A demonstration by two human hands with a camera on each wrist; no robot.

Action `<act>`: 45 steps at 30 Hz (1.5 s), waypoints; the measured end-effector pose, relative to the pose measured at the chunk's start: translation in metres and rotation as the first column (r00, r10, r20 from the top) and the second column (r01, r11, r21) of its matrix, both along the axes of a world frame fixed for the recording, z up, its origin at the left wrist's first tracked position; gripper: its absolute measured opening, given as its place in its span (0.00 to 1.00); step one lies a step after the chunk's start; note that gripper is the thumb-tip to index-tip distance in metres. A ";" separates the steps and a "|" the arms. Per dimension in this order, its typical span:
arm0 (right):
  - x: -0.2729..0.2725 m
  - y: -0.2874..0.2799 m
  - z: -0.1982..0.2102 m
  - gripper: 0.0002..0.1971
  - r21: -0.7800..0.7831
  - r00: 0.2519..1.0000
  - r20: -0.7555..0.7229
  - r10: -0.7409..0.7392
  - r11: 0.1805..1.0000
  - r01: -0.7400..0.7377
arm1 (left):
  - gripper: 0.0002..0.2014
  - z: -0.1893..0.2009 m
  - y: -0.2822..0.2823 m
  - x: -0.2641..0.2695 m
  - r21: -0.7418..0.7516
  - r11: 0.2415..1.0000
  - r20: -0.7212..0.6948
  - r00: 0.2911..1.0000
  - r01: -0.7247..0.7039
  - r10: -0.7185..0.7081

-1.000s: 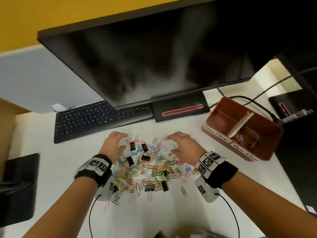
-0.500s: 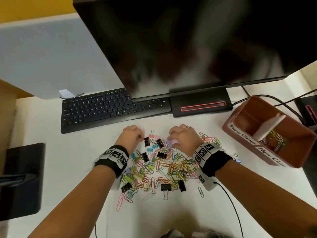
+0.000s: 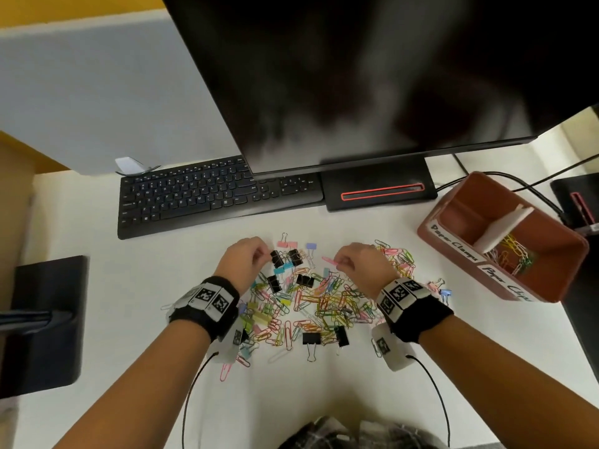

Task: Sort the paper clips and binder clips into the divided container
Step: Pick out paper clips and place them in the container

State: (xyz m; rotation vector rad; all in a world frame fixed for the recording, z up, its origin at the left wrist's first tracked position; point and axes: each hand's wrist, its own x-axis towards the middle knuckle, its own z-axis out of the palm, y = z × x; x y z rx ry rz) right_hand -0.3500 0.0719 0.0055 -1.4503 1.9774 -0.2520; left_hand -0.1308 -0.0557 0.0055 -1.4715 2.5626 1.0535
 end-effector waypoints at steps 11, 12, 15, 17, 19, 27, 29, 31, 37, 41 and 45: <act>0.026 0.011 0.003 0.17 0.087 0.952 0.054 0.302 0.948 -0.306 | 0.16 -0.005 0.069 -0.012 0.069 0.997 0.157 0.987 0.026 -0.036; 0.027 0.010 0.000 0.16 0.090 0.953 0.032 0.300 0.949 -0.302 | 0.15 -0.008 0.068 -0.013 0.017 0.999 0.170 0.985 0.041 -0.043; 0.027 0.010 -0.007 0.12 0.062 0.955 -0.034 0.294 0.955 -0.292 | 0.08 -0.013 0.064 -0.014 -0.069 0.995 0.172 0.984 0.068 -0.055; 0.025 0.012 -0.011 0.11 0.050 0.953 -0.078 0.294 0.955 -0.291 | 0.07 -0.014 0.062 -0.014 -0.090 0.992 0.171 0.983 0.090 -0.074; 0.023 0.015 -0.017 0.10 0.030 0.947 -0.125 0.296 0.955 -0.294 | 0.07 -0.016 0.060 -0.014 -0.101 0.988 0.199 0.975 0.120 -0.098; 0.021 0.019 -0.015 0.08 0.002 0.897 -0.226 0.379 0.921 -0.389 | 0.07 -0.016 0.058 -0.022 -0.094 0.943 0.389 0.884 0.318 -0.259; 0.021 0.019 -0.010 0.09 0.036 0.905 -0.187 0.382 0.923 -0.382 | 0.06 -0.015 0.058 -0.023 -0.075 0.947 0.385 0.885 0.312 -0.261; 0.019 0.019 -0.004 0.12 0.058 0.928 -0.111 0.355 0.935 -0.350 | 0.06 -0.009 0.055 -0.023 -0.022 0.969 0.328 0.918 0.245 -0.224; -0.008 0.033 0.028 0.10 -0.094 0.993 0.052 0.110 0.990 -0.105 | 0.02 0.031 0.057 -0.021 0.099 0.985 0.065 0.987 0.143 -0.149; -0.049 0.062 0.055 0.06 -0.235 0.992 0.082 -0.096 0.965 0.113 | 0.05 0.061 0.063 -0.044 0.174 0.970 -0.121 0.981 0.169 -0.149; -0.104 0.105 0.076 0.05 -0.327 0.944 0.002 -0.329 0.892 0.312 | 0.06 0.084 0.077 -0.105 0.193 0.955 -0.259 0.950 0.226 -0.173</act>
